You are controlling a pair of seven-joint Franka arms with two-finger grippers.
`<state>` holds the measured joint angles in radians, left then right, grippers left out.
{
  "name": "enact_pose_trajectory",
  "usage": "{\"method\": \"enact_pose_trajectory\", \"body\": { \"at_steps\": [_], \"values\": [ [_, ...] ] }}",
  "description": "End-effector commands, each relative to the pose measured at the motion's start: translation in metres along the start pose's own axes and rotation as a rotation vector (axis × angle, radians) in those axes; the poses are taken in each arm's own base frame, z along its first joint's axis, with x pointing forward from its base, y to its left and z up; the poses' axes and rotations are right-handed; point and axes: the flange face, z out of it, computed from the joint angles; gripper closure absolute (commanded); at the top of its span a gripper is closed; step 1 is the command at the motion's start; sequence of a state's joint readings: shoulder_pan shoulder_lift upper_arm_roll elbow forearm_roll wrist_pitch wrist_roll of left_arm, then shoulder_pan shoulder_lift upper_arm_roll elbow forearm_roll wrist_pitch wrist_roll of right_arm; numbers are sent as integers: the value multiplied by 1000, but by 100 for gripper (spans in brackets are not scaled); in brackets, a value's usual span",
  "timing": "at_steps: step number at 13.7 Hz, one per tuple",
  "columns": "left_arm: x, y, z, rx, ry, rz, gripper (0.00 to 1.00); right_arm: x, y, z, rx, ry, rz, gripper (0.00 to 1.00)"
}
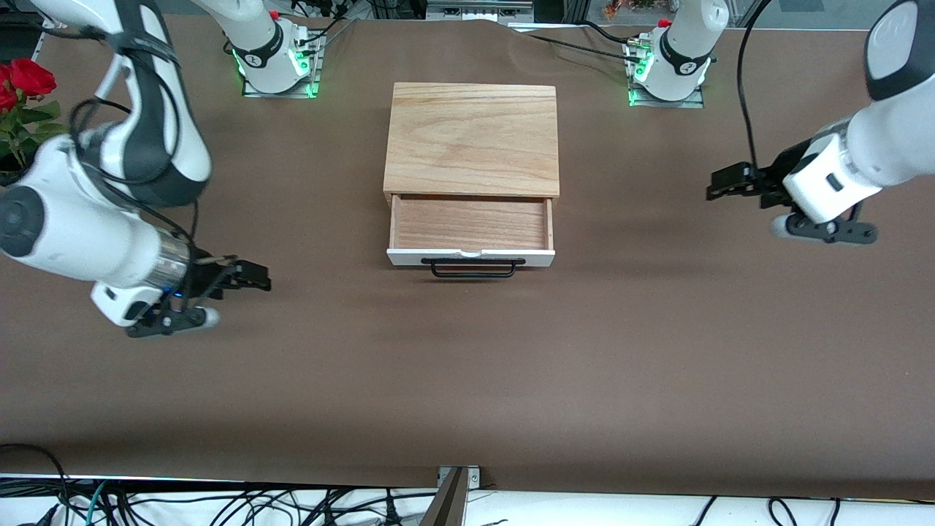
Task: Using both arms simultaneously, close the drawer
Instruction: 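Move the right gripper and the left gripper toward the drawer front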
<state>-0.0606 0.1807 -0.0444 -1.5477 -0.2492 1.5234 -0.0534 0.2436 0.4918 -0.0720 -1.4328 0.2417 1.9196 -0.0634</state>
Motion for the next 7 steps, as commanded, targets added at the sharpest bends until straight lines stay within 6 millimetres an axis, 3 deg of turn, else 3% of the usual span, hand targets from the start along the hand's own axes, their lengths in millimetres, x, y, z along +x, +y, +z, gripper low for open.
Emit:
{"method": "enact_pose_trajectory", "body": {
  "at_steps": [1,7],
  "values": [
    [38,14,24,-107,-5,-2,0,12,-28,28,63,34,-13,0],
    [83,103,107,-164,61,-74,0,15,-90,85,189,29,-26,0]
  ]
}}
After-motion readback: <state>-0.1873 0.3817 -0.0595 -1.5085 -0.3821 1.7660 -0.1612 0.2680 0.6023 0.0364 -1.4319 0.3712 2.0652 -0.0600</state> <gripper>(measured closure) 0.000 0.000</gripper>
